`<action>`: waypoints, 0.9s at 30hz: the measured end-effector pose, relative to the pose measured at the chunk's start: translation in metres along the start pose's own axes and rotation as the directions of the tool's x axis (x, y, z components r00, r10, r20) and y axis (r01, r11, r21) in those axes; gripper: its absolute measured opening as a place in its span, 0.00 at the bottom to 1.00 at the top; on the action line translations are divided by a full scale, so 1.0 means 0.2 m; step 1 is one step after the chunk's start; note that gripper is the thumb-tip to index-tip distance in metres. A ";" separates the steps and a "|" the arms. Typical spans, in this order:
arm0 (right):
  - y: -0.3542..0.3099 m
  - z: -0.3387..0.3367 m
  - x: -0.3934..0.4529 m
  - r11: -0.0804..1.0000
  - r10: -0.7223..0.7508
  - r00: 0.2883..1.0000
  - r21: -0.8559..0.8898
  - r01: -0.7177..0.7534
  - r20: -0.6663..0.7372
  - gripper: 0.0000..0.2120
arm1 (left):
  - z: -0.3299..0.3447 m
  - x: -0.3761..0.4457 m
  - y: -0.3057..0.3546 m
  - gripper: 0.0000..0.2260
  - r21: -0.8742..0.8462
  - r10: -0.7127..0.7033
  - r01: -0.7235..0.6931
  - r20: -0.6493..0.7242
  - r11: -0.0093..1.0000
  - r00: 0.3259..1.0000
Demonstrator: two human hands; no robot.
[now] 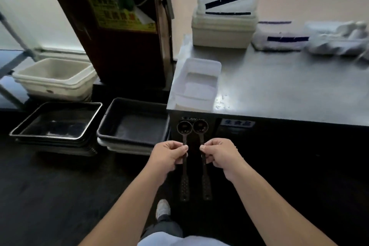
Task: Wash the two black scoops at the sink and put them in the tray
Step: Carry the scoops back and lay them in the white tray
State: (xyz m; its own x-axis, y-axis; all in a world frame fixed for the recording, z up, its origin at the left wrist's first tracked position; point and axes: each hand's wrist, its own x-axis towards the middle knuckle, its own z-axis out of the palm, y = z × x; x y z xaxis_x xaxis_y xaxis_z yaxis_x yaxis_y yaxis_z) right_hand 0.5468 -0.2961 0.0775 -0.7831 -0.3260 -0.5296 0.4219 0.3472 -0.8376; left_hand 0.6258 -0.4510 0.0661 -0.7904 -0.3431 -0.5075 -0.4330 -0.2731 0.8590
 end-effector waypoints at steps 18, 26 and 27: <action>-0.55 -0.07 1.09 0.987 0.124 0.977 0.127 -0.103 -0.173 0.09 | 0.04 1.22 0.67 0.03 0.165 -0.061 0.035 0.150 0.986 0.987; -0.71 -0.25 1.66 0.978 0.175 0.964 0.151 -0.146 -0.202 0.07 | 0.27 1.74 0.86 0.04 0.236 -0.054 0.050 0.012 0.971 0.998; -0.72 -0.25 1.72 0.979 0.183 0.962 0.132 -0.158 -0.203 0.07 | 0.30 1.80 0.87 0.05 0.251 -0.051 0.049 -0.002 0.967 0.999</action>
State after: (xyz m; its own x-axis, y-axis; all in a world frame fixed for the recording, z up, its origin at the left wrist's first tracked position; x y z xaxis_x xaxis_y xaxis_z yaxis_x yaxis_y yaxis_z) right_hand 0.1927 -0.4149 0.0230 -0.7689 -0.0716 -0.6354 0.5971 0.2750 -0.7536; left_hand 0.2398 -0.5686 0.0375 -0.7668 -0.3304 -0.5504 -0.5665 -0.0550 0.8222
